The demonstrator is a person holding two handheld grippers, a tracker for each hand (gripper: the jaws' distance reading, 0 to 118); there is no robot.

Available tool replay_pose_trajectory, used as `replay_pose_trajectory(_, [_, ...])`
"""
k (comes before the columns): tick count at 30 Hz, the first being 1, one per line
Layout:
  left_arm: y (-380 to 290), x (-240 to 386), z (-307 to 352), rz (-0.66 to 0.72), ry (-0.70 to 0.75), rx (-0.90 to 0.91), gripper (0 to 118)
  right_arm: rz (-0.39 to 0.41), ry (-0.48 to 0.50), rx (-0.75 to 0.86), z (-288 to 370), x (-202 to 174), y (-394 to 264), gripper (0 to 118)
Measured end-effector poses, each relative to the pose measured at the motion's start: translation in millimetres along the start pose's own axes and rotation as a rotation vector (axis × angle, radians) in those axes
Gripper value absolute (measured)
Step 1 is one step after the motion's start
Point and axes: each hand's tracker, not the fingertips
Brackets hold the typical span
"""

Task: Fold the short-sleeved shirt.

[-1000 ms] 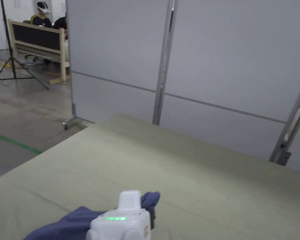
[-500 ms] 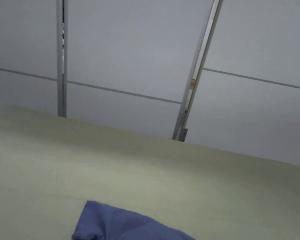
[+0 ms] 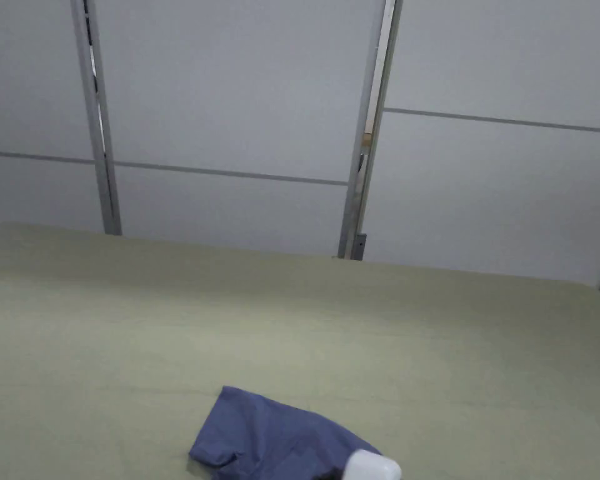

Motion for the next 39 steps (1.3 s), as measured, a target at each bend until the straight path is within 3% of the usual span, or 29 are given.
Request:
replay_pose_trajectory(3, [40.0,-53.2,87.7,0.007,0.249,0.245,118,0.005,0.049,0.062,9.9,-18.9,7.1,2])
replay_pose_trajectory(7, [42.5,-107.3,199.1,0.078,0.535,0.457,118,0.007,0.101,0.101,23.8,-45.1,9.6,2])
replay_pose_trajectory(8, [33.8,-117.3,224.8,0.099,0.585,0.477,116,-0.007,0.119,0.102,26.0,-49.7,8.3,2])
replay_pose_trajectory(9, [22.9,-126.2,248.9,0.121,0.641,0.496,107,-0.015,0.125,0.097,27.7,-54.7,6.3,2])
replay_pose_trajectory(10, [11.6,-130.8,264.7,0.136,0.688,0.495,82,-0.020,0.128,0.091,29.4,-58.5,4.8,2])
replay_pose_trajectory(12, [-11.6,-138.6,288.9,0.174,0.792,0.433,4,-0.027,0.152,0.072,32.8,-65.1,-0.8,2])
replay_pose_trajectory(13, [-20.0,-141.1,296.3,0.196,0.859,0.397,0,-0.027,0.156,0.065,34.5,-67.9,-3.1,2])
replay_pose_trajectory(15, [-30.9,-149.7,307.3,0.223,0.764,0.331,0,-0.030,0.166,0.052,38.9,-72.6,-5.3,2])
replay_pose_trajectory(17, [-35.2,-147.3,305.3,0.190,0.830,0.323,0,-0.026,0.175,0.045,41.8,-76.0,-4.2,2])
replay_pose_trajectory(23, [-34.9,-145.2,287.2,0.182,0.728,0.293,0,-0.001,0.166,0.061,43.7,-71.6,-1.7,2])
replay_pose_trajectory(26, [-41.6,-157.4,266.2,0.246,0.700,0.177,3,0.001,0.146,0.035,42.0,-68.6,-7.4,2])
replay_pose_trajectory(27, [-48.3,-167.5,256.7,0.295,0.722,0.126,24,-0.002,0.140,0.021,40.8,-67.3,-11.0,2])
replay_pose_trajectory(28, [-53.3,-178.4,249.3,0.340,0.745,0.082,84,-0.004,0.137,0.008,39.2,-66.1,-13.6,2])
replay_pose_trajectory(29, [-59.5,-193.9,239.6,0.400,0.752,0.013,118,-0.003,0.134,-0.008,36.6,-64.9,-16.3,2])
replay_pose_trajectory(31, [-73.4,-232.1,217.2,0.544,0.744,-0.156,118,0.008,0.128,-0.031,31.8,-65.3,-20.4,2])
replay_pose_trajectory(33, [-88.4,-276.2,204.5,0.637,0.748,-0.169,118,0.022,0.125,-0.054,23.8,-65.8,-23.4,2])
replay_pose_trajectory(39, [-146.1,-320.4,140.1,0.748,0.786,-0.497,115,0.049,0.122,-0.132,-18.4,-74.1,-44.2,2])
